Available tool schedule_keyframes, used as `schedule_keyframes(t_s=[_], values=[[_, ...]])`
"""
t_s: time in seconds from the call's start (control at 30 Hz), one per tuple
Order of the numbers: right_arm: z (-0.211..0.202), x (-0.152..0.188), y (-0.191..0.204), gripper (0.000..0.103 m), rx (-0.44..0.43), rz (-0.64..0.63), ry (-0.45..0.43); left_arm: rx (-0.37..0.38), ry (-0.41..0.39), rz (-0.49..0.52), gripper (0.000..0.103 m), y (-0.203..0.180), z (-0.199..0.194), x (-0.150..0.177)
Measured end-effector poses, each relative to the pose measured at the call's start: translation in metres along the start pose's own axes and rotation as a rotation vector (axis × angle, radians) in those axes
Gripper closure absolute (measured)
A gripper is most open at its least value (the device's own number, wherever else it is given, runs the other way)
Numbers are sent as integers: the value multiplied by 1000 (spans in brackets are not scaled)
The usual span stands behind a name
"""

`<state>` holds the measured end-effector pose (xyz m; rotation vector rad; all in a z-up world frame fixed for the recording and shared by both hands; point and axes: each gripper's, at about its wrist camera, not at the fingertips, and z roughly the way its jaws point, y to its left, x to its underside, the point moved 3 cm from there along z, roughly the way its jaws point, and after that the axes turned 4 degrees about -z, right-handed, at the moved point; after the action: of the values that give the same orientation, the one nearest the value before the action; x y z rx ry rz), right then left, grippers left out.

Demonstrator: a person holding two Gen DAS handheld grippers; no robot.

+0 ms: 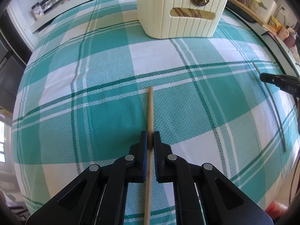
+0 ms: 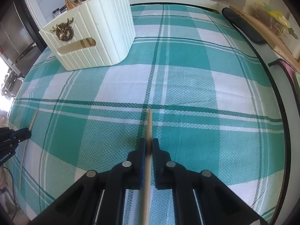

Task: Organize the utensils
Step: 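Lift both chopsticks and carry both tools over the cream basket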

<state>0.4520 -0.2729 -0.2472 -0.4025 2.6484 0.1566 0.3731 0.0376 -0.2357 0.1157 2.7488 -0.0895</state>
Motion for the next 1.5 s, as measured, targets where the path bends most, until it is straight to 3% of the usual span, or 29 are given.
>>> schedule_keyframes(t_s=[0.13,0.27,0.53,0.87,1.17,1.5], values=[[-36,3,7,97,-66,14,-104,35,-90,-33,99,2,-32,2],[-88,6,15,96,-113,2,-215,84,-218,-46,99,4,-89,4],[-169,19,37,96,-150,-55,-396,181,-412,-67,99,10,-176,13],[-213,17,59,96,-142,-106,-543,216,-492,-64,99,9,-209,8],[-223,-8,51,96,-122,-103,-557,221,-476,-44,99,10,-208,-5],[-239,-58,45,96,-91,-125,-612,229,-566,-25,99,14,-252,-62]])
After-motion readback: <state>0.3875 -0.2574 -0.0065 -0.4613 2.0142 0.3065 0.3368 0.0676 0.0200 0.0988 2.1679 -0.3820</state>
